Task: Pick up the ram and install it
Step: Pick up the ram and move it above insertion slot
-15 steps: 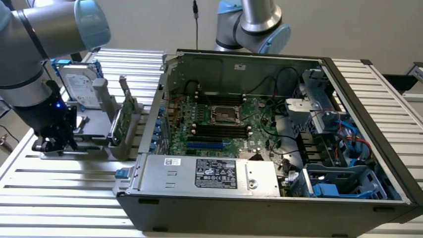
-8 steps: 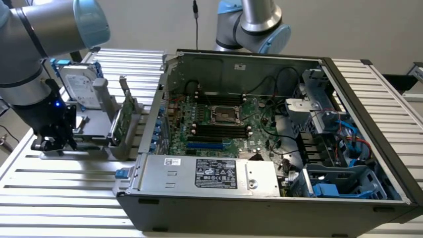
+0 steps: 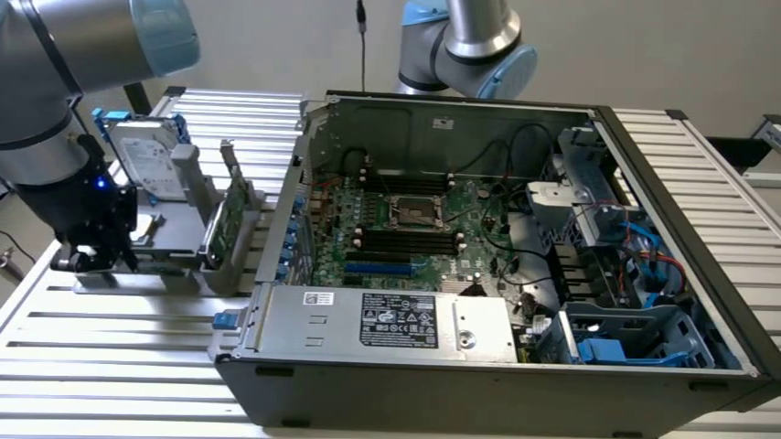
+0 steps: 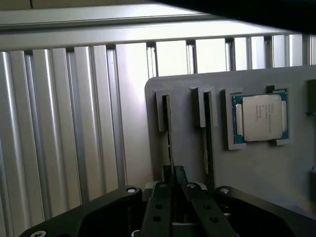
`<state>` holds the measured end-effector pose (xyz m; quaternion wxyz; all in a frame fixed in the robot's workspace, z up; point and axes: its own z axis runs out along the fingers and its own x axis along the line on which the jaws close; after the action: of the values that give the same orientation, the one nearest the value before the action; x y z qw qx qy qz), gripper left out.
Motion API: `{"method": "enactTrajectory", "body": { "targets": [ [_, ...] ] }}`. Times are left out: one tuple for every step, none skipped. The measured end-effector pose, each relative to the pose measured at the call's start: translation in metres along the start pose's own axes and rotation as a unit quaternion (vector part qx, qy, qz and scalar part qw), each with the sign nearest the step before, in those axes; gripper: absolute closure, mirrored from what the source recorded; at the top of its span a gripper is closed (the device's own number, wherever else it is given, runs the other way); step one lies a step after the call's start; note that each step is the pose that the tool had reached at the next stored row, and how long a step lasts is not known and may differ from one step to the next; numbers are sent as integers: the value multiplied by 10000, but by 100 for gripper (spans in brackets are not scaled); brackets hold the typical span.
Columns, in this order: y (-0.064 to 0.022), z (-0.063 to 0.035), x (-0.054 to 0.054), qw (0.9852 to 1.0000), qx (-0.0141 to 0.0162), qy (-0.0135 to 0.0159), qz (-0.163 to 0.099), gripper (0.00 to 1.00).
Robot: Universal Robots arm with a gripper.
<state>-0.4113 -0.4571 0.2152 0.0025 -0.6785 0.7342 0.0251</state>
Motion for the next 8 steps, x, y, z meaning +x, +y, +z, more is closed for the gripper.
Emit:
{"method": "enactTrajectory", "body": {
  "targets": [
    [1, -17, -1, 10000, 0, 0, 0, 87],
    [1, -34, -1, 10000, 0, 0, 0, 87],
    [2, -53, -2, 10000, -1, 0, 0, 87],
    [3, -77, -3, 10000, 0, 0, 0, 87],
    [4, -104, -4, 10000, -1, 1, 0, 87],
    [4, -123, -5, 10000, 0, 0, 0, 87],
    [5, -145, -5, 10000, 0, 0, 0, 87],
    [6, -176, -6, 10000, 0, 0, 0, 87]
  ]
}}
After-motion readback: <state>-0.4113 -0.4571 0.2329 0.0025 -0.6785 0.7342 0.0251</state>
